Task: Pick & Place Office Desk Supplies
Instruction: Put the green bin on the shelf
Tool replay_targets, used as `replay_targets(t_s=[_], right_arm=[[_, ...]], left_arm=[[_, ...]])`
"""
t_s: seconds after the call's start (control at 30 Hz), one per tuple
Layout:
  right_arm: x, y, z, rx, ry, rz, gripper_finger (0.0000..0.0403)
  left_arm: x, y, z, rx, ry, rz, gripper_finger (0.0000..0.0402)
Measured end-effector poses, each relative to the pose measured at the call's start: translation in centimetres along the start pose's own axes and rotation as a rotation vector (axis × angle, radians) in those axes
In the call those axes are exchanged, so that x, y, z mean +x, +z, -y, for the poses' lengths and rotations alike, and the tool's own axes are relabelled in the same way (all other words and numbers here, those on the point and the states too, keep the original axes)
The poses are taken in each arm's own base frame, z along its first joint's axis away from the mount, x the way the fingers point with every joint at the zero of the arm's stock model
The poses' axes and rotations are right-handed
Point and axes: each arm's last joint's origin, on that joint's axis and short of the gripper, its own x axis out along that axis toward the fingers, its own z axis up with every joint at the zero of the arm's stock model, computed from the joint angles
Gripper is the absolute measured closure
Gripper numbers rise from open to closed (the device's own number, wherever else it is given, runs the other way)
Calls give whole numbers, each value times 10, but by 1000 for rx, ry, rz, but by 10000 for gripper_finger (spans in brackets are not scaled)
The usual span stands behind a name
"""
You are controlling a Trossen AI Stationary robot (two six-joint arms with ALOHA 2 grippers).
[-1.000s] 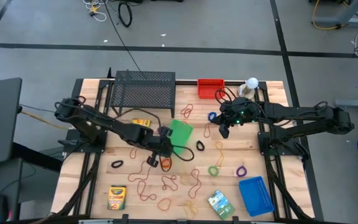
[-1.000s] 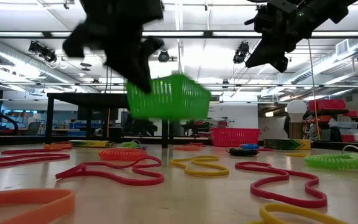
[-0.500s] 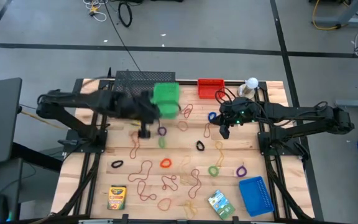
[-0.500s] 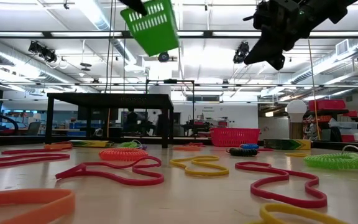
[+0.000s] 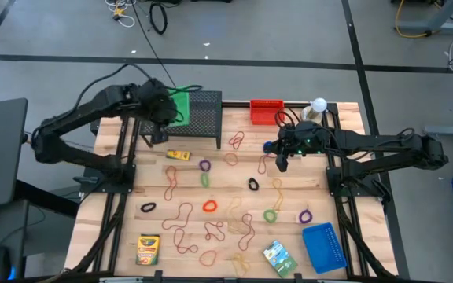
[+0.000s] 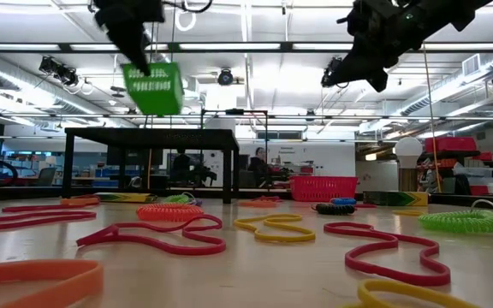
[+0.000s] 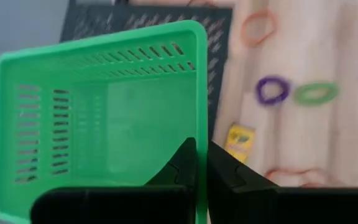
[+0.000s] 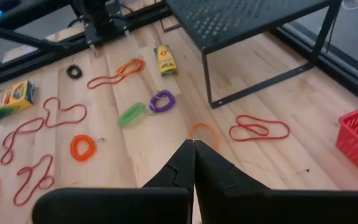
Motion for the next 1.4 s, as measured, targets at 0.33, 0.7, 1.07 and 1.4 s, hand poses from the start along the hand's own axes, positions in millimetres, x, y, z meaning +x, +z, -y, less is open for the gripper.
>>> replay_targets(t_s=[0.33,0.7,1.07,1.4], right_arm=[[0,6,1,6,-33,72,396],[0,9,0,10,-35,99,396],[0,9,0,-1,-35,99,396],[0,9,0,-15,-35,98,396]], left_arm=[[3,-66,-17,23,49,-62,390],[24,-85,-30,154,4,-100,390],[25,-87,-32,171,9,-103,388],[24,-91,-36,130,19,-110,388]])
